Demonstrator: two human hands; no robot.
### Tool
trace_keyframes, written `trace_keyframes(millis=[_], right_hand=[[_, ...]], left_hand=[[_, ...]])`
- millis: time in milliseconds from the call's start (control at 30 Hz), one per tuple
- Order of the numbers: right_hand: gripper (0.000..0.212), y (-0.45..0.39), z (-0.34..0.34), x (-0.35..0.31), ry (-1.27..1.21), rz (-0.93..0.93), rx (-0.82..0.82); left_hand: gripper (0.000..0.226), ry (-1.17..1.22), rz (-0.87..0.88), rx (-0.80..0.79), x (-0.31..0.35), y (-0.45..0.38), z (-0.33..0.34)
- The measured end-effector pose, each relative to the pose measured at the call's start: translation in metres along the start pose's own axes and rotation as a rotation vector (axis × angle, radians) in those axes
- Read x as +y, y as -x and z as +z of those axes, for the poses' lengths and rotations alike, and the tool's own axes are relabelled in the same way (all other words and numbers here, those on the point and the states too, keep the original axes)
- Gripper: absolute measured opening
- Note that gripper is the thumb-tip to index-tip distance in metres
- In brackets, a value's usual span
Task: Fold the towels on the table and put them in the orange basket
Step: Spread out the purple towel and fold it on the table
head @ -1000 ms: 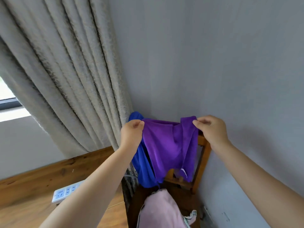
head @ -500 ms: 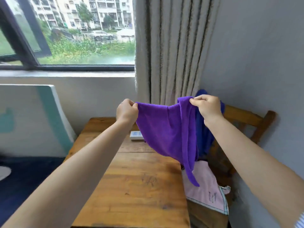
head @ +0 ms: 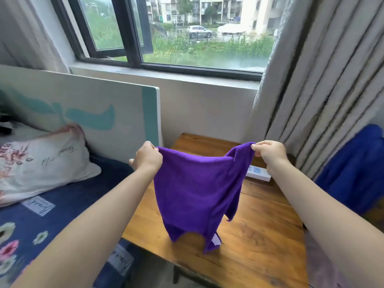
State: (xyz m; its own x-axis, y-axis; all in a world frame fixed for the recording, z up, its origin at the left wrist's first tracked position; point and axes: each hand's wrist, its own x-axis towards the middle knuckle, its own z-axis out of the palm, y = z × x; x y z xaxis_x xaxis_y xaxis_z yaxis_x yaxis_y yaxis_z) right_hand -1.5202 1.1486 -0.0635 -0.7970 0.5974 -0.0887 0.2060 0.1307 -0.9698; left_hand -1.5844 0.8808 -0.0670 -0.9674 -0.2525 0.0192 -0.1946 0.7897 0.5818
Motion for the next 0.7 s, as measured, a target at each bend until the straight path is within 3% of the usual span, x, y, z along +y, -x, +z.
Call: trace_keyframes(millis=[167,267,367,433,533,700], right_hand=[[0.031,-0.068,0.053,0.001,0.062,0.070,-0.023],[0.023,-0.111,0.083,-0.006,0.146,0.058,-0.003],[0.011,-0.143,0.102,-0.022,0.203,-0.029,0.067],[0.016,-0.160,0.111,-0.040,0.239,-0.112,0.127],[0.022,-0.170,0.118,-0.063,0.253,-0.227,0.173],[0.023,-0.159,0.129,-0.058,0.366,-0.230,0.124]], left_hand=[[0.011,-0.069,-0.025,-0.085,0.007,-0.071,0.019],[0.015,0.022,-0.017,-0.110,0.031,-0.113,0.035],[0.015,0.185,0.009,-0.067,0.061,-0.144,0.042],[0.010,0.296,0.053,-0.010,0.081,-0.162,0.040],[0.027,0.442,0.110,0.058,0.098,-0.180,0.035],[0.031,0.377,0.128,-0.007,0.070,-0.197,0.041]])
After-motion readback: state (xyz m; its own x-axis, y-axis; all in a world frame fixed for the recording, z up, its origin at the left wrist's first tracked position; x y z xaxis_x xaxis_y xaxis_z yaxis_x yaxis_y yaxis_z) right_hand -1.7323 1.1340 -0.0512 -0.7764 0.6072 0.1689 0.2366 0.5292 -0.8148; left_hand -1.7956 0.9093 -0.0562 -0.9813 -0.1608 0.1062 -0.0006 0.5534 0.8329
